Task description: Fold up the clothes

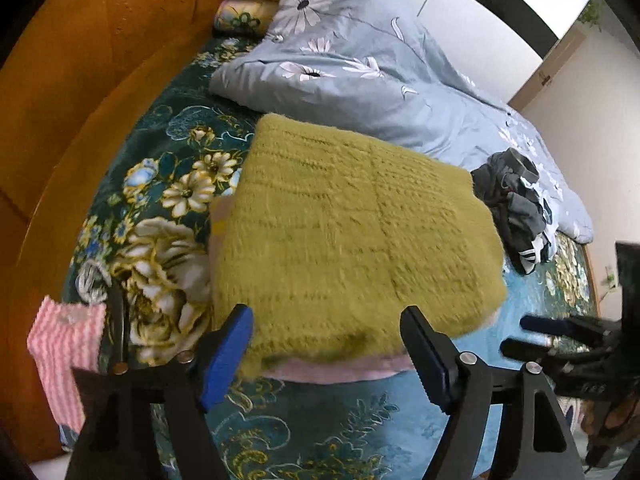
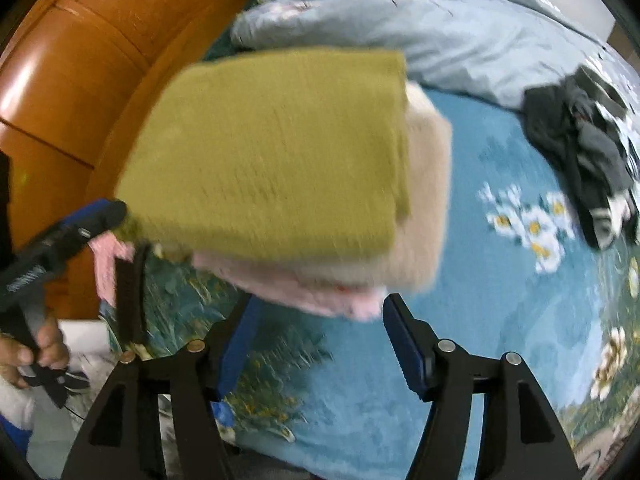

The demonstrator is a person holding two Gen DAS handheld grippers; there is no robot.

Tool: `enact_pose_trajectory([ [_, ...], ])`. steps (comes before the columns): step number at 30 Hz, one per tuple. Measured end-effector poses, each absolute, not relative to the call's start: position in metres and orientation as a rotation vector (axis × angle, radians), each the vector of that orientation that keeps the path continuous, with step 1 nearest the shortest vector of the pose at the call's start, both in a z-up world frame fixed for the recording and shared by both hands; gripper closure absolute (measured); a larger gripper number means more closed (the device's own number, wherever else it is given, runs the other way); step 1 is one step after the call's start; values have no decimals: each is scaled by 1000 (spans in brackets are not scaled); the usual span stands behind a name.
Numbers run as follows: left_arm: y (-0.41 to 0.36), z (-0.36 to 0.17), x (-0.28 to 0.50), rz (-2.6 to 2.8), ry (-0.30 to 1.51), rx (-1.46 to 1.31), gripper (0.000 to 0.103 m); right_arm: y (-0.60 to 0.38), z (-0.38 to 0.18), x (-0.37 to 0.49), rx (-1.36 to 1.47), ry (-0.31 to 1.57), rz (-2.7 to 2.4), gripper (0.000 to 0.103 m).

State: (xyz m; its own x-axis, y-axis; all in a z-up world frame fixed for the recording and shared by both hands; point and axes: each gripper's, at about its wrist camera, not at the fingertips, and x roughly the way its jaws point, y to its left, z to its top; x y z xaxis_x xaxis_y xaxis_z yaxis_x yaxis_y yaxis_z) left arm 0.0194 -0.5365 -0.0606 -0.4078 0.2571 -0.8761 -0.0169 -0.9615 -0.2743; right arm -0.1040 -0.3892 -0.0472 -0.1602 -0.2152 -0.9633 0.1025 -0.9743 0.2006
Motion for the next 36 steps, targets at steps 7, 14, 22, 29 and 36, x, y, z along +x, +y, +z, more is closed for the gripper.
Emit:
enact_pose_trajectory([
  [7, -511, -75, 57, 2450, -305, -1674, 12, -391, -54, -79, 1867, -26, -2306, 5],
  [14, -496, -89, 70, 2480, -249, -1766, 0, -396, -50, -73, 1790, 81, -2359, 3],
  [22, -490, -90, 71, 2608, -248, -1772, 0, -405, -41, -66, 1648, 179, -2421, 3],
  [29, -493, -80, 77, 2763, -356, -1574, 0, -416, -39, -62, 1572, 216, -2441, 3],
  [36, -492, -84, 81, 2789, -316, -1581, 0, -425, -34, -57, 1458, 257, -2486, 3],
])
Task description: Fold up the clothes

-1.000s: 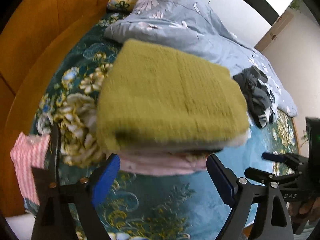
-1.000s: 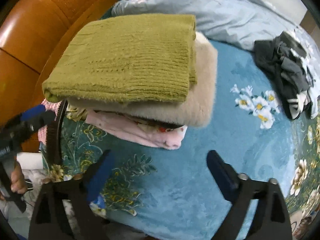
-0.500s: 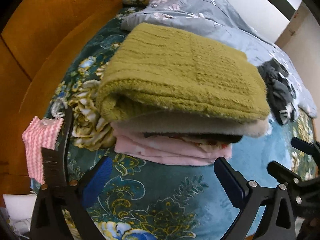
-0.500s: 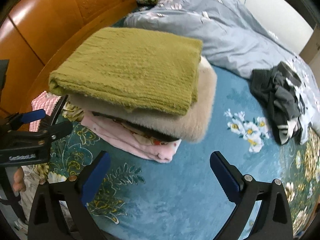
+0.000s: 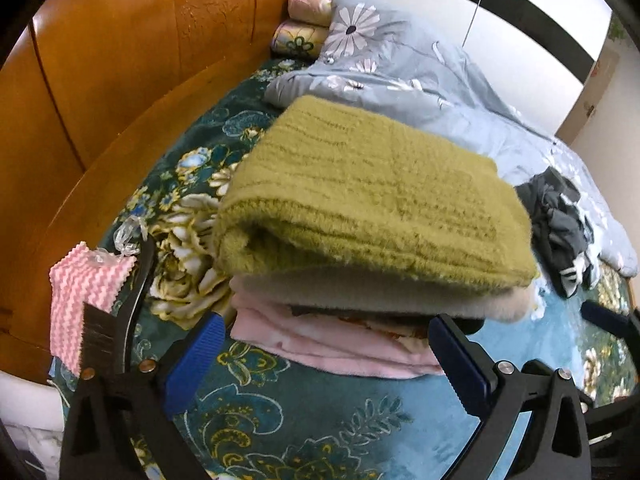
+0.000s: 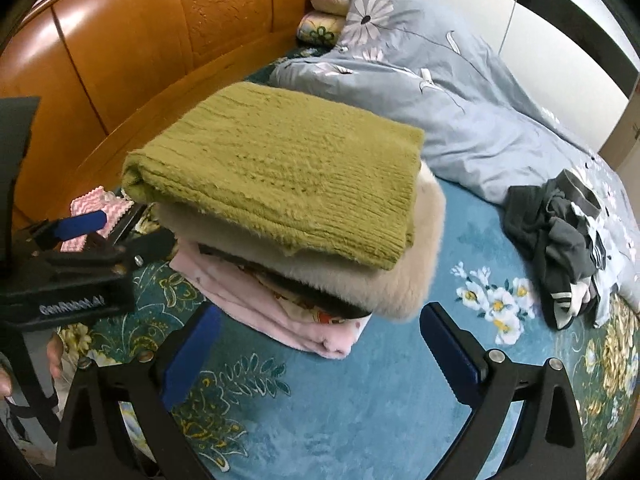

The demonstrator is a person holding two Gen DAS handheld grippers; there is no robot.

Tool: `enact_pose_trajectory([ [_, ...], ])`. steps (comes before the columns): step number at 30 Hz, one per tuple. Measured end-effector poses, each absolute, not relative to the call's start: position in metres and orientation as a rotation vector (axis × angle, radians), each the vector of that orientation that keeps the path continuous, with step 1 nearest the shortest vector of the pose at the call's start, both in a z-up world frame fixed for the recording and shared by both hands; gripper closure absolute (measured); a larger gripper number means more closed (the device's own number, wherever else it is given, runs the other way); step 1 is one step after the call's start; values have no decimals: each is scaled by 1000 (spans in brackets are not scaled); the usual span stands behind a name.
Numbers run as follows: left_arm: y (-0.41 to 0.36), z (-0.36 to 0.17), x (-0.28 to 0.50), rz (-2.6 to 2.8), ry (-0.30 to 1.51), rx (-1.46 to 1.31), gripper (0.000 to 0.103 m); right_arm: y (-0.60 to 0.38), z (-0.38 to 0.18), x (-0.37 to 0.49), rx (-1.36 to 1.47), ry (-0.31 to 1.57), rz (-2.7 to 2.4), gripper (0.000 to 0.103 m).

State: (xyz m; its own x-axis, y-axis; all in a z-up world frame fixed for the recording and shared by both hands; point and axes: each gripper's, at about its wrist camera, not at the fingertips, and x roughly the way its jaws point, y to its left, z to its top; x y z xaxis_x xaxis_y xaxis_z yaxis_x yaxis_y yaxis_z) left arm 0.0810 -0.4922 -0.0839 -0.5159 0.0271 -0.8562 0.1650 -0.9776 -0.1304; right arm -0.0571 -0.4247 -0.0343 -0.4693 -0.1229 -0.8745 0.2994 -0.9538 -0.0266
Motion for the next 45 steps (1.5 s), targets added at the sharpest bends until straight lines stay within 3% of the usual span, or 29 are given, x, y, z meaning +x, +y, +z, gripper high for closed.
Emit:
enact_pose_trajectory([
  [13, -480, -102, 87, -2609, 221, 1581, 0, -421, -41, -66, 1486, 221, -2510, 3],
  [45, -474, -124, 61, -2574, 218, 1659, 0, -410, -74, -86, 1620, 206, -2451, 3],
])
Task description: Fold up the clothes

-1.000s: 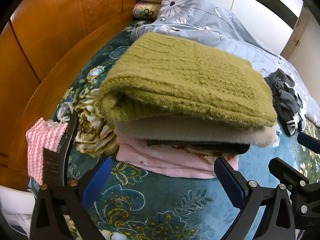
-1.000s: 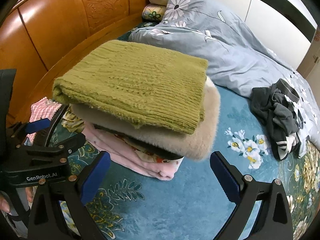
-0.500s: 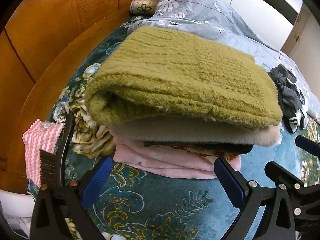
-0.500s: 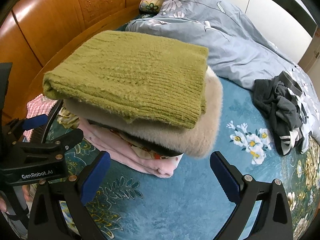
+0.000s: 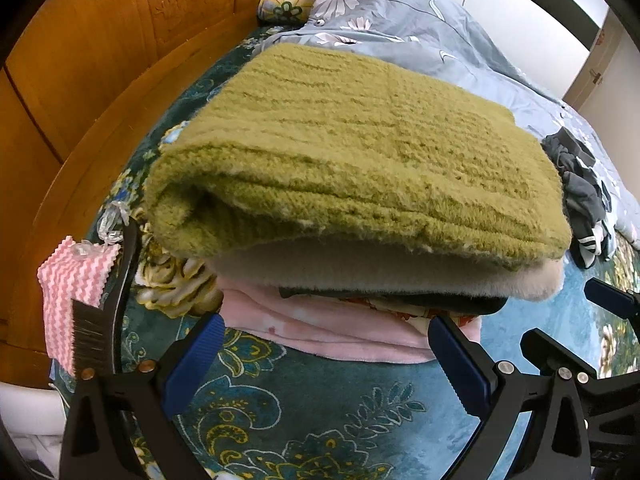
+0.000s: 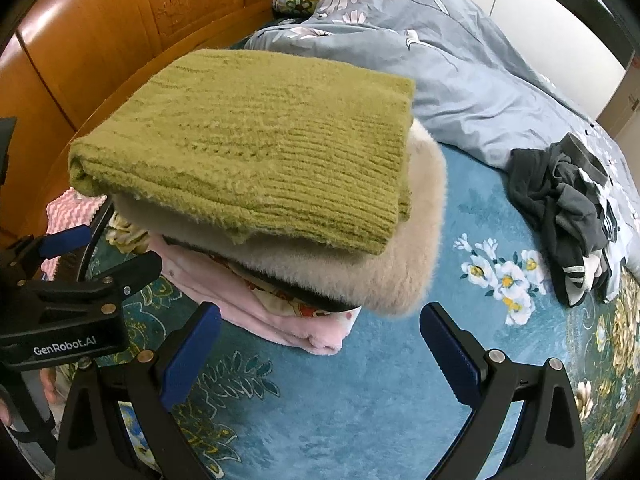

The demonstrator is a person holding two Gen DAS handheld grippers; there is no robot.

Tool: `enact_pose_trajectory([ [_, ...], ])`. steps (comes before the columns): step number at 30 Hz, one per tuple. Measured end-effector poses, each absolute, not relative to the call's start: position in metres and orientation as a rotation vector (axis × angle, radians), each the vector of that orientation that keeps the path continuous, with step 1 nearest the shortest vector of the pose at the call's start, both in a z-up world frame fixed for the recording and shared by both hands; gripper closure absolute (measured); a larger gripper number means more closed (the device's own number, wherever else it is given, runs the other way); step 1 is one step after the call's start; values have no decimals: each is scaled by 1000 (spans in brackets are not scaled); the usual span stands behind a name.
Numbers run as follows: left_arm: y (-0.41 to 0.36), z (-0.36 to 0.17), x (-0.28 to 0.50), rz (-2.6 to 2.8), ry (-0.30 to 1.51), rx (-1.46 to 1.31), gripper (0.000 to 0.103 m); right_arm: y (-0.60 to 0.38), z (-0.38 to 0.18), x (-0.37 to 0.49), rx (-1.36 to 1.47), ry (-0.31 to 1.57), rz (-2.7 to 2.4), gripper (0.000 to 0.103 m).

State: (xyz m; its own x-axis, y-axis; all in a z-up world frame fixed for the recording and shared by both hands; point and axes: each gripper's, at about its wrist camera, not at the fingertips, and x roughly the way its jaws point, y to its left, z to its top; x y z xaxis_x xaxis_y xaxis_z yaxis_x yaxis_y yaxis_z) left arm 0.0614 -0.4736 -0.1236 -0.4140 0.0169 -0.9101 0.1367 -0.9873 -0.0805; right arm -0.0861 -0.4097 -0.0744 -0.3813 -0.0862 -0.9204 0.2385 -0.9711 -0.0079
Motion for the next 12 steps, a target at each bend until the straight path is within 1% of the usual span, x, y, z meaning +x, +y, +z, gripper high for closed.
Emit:
enact_pose_trajectory([
  [12, -467, -122, 61, -2565, 206, 1633, 0, -405, -82, -88, 1627, 223, -2434, 3],
])
